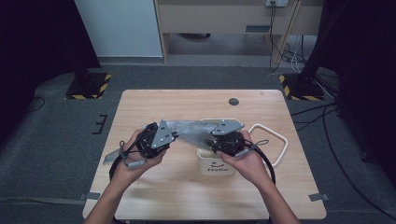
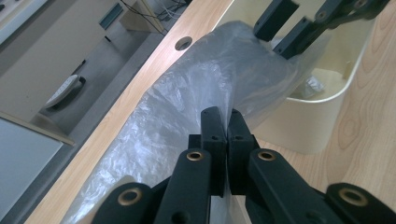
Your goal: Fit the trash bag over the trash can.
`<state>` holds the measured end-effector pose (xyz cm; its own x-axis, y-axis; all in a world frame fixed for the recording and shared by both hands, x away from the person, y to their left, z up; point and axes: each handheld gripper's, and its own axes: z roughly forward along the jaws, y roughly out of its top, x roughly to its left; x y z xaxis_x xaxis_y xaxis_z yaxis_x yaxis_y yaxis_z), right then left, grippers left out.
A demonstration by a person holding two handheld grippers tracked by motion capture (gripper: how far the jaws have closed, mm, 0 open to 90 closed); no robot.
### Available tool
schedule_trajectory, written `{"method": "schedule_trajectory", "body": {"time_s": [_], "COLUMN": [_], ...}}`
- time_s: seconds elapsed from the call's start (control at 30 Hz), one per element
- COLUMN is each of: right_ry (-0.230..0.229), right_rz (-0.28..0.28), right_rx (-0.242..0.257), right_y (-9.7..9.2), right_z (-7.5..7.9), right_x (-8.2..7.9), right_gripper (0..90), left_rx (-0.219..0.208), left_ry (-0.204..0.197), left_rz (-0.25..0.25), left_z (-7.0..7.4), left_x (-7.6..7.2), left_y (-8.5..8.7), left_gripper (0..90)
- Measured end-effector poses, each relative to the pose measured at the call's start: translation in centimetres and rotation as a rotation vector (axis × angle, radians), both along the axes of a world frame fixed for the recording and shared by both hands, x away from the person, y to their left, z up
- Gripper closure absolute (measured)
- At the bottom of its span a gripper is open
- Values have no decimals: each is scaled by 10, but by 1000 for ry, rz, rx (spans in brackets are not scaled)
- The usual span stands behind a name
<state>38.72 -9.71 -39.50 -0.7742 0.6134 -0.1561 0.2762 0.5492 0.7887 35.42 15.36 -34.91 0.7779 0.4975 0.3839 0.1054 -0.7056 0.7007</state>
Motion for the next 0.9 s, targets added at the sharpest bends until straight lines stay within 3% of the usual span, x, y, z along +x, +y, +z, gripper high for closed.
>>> {"method": "schedule_trajectory", "body": {"time_s": [0.4,0.9], "right_ry": [-15,-44], "right_rz": [29,96], "right_rx": [35,37], "right_y": [5,37], "right_z": [7,17], "right_x": [-5,-4], "right_gripper": [558,408], "left_rx": [35,8], "left_ry": [17,23], "left_rz": [3,5], "left_z": [-5,-7], "left_x": [9,11], "left_y": [-7,-6], "left_gripper": [889,891]}}
